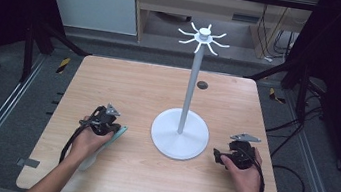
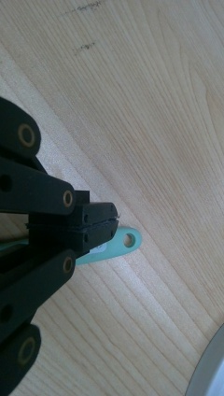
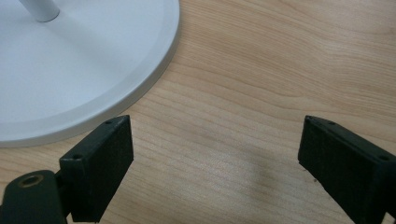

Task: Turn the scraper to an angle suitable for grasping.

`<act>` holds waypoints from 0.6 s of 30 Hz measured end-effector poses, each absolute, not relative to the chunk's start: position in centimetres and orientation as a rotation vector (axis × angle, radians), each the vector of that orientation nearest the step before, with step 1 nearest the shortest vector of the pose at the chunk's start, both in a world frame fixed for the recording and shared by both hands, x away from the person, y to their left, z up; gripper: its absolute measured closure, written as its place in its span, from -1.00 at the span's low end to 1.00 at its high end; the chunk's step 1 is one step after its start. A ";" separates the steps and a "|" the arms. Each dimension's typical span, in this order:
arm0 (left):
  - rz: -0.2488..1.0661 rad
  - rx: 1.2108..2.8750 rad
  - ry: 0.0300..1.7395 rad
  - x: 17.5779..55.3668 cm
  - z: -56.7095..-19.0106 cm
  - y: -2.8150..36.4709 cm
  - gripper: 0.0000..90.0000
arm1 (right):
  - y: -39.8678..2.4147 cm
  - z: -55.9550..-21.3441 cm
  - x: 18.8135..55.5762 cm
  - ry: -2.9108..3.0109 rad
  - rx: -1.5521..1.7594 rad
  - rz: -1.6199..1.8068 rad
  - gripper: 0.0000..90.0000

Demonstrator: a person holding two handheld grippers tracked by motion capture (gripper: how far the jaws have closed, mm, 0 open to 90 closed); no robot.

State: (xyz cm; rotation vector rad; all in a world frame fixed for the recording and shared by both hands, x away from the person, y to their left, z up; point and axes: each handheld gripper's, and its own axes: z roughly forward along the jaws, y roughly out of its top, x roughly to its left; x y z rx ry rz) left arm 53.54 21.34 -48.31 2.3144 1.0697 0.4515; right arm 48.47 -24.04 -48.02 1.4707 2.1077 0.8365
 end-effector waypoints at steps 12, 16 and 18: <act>0.424 2.346 0.974 52.1 -48.3 19.4 1.00 | -24.0 -48.1 48.5 2.112 1.472 0.834 -0.76; 0.403 2.359 0.922 51.1 -48.4 18.4 1.00 | -24.0 -48.1 48.5 2.112 1.472 0.833 -0.76; 0.398 2.367 0.898 50.6 -48.4 17.9 1.00 | -24.1 -48.1 48.5 2.114 1.467 0.834 -0.76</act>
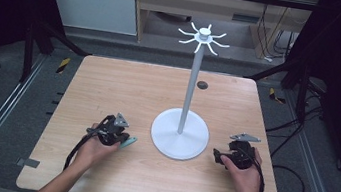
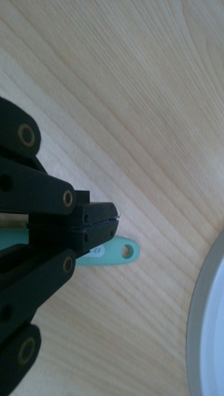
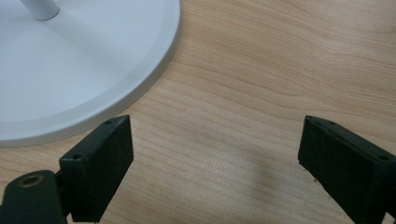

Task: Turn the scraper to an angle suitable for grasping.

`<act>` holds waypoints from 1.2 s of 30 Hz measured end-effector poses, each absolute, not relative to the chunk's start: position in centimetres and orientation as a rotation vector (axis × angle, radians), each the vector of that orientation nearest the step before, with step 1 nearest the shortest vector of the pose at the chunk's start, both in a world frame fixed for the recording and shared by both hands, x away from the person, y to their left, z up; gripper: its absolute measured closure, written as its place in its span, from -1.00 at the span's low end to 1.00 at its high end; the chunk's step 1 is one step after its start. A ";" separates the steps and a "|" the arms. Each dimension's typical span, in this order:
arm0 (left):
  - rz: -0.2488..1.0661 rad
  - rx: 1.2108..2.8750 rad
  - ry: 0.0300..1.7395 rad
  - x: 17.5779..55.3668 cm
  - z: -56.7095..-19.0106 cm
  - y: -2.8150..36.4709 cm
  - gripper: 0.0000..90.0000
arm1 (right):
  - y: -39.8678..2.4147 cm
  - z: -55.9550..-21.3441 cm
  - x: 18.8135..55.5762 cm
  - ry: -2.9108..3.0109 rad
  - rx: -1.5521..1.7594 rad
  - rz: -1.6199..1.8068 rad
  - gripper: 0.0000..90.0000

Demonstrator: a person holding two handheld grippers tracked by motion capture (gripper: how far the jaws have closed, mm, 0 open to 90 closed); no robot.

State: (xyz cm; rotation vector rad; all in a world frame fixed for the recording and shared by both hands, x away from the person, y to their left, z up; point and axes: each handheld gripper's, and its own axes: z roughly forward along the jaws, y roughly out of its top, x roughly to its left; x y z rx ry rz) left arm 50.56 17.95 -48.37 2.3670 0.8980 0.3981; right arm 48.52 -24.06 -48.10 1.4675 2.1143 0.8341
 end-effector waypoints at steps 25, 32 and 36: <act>0.373 2.496 0.670 48.5 -45.9 16.8 0.99 | -24.0 -48.1 48.6 2.113 1.466 0.829 -0.76; 0.362 2.508 0.646 48.3 -44.8 17.2 0.88 | -24.0 -48.1 48.5 2.113 1.470 0.836 -0.76; 0.367 2.514 0.627 48.1 -44.4 17.3 0.74 | -24.0 -48.1 48.6 2.116 1.469 0.831 -0.76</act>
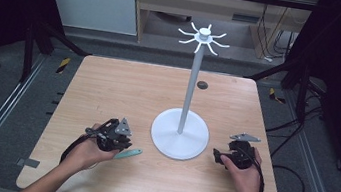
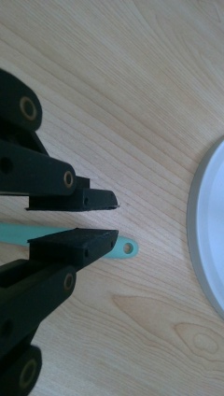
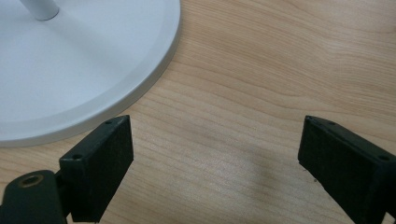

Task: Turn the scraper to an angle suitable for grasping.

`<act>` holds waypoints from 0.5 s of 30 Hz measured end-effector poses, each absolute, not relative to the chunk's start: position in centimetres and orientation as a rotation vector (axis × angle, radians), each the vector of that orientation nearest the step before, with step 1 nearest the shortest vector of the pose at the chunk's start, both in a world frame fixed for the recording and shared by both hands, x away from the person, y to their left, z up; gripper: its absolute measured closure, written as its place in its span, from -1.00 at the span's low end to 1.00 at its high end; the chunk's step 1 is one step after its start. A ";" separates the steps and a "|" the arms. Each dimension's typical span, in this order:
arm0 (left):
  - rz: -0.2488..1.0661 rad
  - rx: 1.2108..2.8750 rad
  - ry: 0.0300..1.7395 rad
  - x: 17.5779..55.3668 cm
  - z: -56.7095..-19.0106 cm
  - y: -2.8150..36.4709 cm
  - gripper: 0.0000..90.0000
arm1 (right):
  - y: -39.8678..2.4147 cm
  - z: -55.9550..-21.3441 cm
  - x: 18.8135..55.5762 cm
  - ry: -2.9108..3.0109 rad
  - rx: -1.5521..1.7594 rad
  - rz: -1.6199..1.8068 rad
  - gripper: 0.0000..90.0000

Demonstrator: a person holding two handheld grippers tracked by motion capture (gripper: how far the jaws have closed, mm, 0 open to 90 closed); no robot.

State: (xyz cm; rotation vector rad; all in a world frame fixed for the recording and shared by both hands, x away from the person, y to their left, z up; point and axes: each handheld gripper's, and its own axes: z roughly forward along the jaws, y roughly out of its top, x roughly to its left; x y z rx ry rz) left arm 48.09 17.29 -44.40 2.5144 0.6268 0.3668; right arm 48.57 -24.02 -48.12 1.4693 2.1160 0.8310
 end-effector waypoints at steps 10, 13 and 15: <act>0.375 2.556 0.606 47.8 -43.7 17.2 0.32 | -24.1 -48.1 48.5 2.113 1.470 0.834 -0.76; 0.369 2.555 0.607 47.8 -43.6 17.1 0.30 | -24.1 -48.1 48.5 2.115 1.468 0.835 -0.76; 0.363 2.566 0.607 47.8 -43.6 17.1 0.26 | -24.1 -48.1 48.5 2.115 1.469 0.835 -0.76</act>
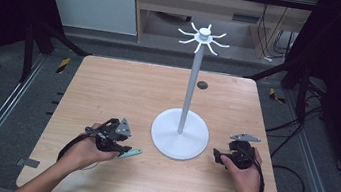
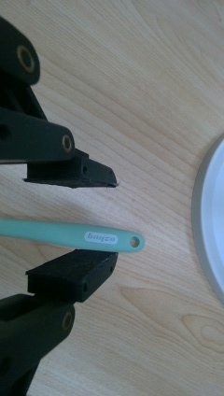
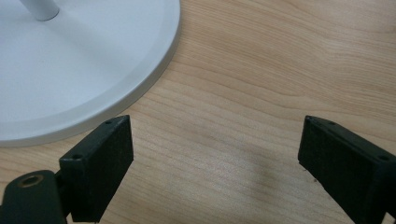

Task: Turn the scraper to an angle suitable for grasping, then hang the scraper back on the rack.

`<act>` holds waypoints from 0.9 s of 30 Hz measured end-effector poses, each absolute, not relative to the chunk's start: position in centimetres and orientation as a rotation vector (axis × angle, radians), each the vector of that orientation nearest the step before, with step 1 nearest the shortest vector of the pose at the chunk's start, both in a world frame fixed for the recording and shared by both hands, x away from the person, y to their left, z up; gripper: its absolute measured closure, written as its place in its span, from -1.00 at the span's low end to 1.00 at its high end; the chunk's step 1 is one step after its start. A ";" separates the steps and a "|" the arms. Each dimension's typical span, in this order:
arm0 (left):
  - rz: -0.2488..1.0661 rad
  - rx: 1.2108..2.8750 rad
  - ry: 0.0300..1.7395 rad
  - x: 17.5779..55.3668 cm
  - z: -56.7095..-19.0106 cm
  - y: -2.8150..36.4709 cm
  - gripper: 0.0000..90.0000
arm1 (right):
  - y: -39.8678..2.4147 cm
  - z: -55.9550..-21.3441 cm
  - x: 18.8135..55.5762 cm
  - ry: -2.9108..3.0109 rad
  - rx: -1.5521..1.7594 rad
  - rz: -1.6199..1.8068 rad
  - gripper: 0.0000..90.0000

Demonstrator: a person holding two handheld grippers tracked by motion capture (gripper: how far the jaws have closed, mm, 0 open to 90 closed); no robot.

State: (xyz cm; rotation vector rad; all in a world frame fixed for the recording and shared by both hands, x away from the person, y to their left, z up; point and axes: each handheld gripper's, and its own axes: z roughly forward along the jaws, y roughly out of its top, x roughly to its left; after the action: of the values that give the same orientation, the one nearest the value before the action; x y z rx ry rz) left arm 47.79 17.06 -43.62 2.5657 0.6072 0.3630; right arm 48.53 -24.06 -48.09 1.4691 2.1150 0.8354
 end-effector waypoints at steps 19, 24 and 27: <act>0.302 2.705 0.558 48.3 -44.4 15.7 0.26 | -24.1 -48.1 48.5 2.111 1.469 0.836 -0.76; 0.271 2.747 0.547 48.6 -44.9 15.1 0.27 | -24.1 -48.1 48.5 2.109 1.471 0.838 -0.76; 0.260 2.763 0.547 48.7 -45.2 14.9 0.28 | -24.1 -48.0 48.5 2.111 1.469 0.838 -0.76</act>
State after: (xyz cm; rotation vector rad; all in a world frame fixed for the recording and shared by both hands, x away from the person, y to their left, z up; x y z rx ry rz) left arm 48.72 14.85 -45.19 2.7625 0.5470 0.2605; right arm 48.51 -24.10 -48.04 1.4691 2.1107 0.8382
